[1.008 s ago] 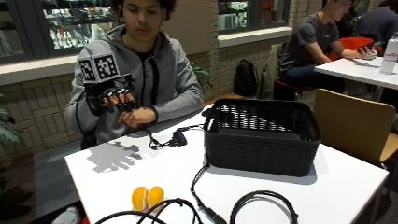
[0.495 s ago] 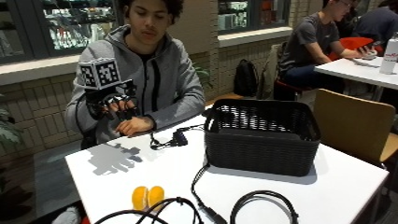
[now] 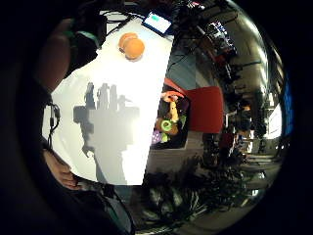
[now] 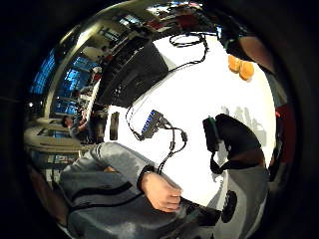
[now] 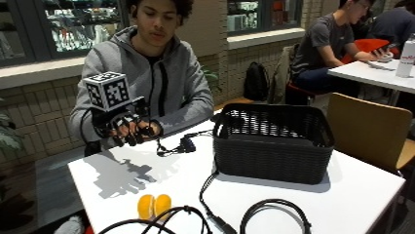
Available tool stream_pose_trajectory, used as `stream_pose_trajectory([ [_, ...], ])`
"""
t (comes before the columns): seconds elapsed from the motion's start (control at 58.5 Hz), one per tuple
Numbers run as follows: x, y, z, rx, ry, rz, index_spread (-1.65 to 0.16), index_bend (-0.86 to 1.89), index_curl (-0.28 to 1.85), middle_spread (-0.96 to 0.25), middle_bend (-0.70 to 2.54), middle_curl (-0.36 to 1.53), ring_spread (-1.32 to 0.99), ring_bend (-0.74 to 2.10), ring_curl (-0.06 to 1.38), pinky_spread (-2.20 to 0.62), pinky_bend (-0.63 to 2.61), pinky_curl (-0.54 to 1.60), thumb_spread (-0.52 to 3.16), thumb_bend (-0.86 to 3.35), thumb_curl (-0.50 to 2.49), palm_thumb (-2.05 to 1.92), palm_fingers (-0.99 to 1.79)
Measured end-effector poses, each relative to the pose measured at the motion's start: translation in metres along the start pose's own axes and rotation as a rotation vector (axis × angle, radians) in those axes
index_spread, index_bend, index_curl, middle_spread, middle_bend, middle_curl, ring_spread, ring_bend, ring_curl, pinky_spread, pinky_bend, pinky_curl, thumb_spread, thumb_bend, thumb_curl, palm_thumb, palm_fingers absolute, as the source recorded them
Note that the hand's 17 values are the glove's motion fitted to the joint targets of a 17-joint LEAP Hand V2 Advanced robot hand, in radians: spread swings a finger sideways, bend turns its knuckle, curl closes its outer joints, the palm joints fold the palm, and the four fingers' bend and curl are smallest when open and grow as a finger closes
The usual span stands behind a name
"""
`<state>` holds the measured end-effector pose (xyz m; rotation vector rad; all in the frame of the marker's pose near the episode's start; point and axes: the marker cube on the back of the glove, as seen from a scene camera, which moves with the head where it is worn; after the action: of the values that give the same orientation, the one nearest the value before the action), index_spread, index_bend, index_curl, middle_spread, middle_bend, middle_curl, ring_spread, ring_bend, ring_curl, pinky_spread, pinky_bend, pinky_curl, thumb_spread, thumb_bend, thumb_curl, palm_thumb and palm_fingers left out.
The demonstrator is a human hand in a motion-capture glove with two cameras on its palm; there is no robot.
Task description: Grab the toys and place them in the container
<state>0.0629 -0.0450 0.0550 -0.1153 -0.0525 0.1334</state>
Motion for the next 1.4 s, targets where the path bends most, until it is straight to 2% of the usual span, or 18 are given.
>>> stream_pose_trajectory([
  [0.222, 0.028, -0.06, 0.037, -0.015, -0.043, 0.018, -0.29, 0.14, 0.34, -0.02, 0.33, 0.38, -0.19, 0.45, 0.24, -0.06, 0.63, 0.36, 1.54, 0.49, 0.31, 0.18, 0.31],
  [0.581, 0.083, -0.144, 0.091, -0.197, -0.121, 0.154, -0.3, 0.05, 0.24, 0.01, 0.23, 0.39, -0.15, 0.52, 0.29, -0.05, 0.94, 0.43, 1.42, 0.38, 0.29, 0.14, -0.04],
  [0.752, 0.091, -0.152, 0.098, -0.21, -0.089, 0.184, -0.29, 0.08, 0.18, 0.03, 0.21, 0.39, -0.11, 0.52, 0.29, -0.04, 1.0, 0.43, 1.33, 0.29, 0.28, 0.1, -0.13],
  [0.82, 0.093, -0.152, 0.097, -0.208, -0.084, 0.199, -0.29, 0.18, 0.21, 0.03, 0.17, 0.39, -0.1, 0.46, 0.28, -0.03, 0.96, 0.42, 1.31, 0.26, 0.28, 0.1, -0.11],
  [1.196, 0.093, -0.154, 0.103, -0.231, -0.095, 0.216, -0.29, 0.16, 0.27, 0.03, 0.16, 0.34, -0.07, 0.38, 0.27, -0.03, 0.9, 0.37, 1.27, 0.16, 0.29, 0.14, -0.06],
  [1.298, 0.084, -0.158, 0.112, -0.206, -0.169, 0.173, -0.29, 0.12, 0.27, 0.04, 0.17, 0.33, -0.07, 0.39, 0.28, -0.03, 0.92, 0.37, 1.27, 0.14, 0.3, 0.16, -0.08],
  [1.401, 0.078, -0.165, 0.122, -0.16, -0.104, 0.126, -0.31, 0.11, 0.25, 0.03, 0.15, 0.32, -0.08, 0.47, 0.3, -0.04, 1.02, 0.39, 1.31, 0.15, 0.31, 0.22, 0.01],
])
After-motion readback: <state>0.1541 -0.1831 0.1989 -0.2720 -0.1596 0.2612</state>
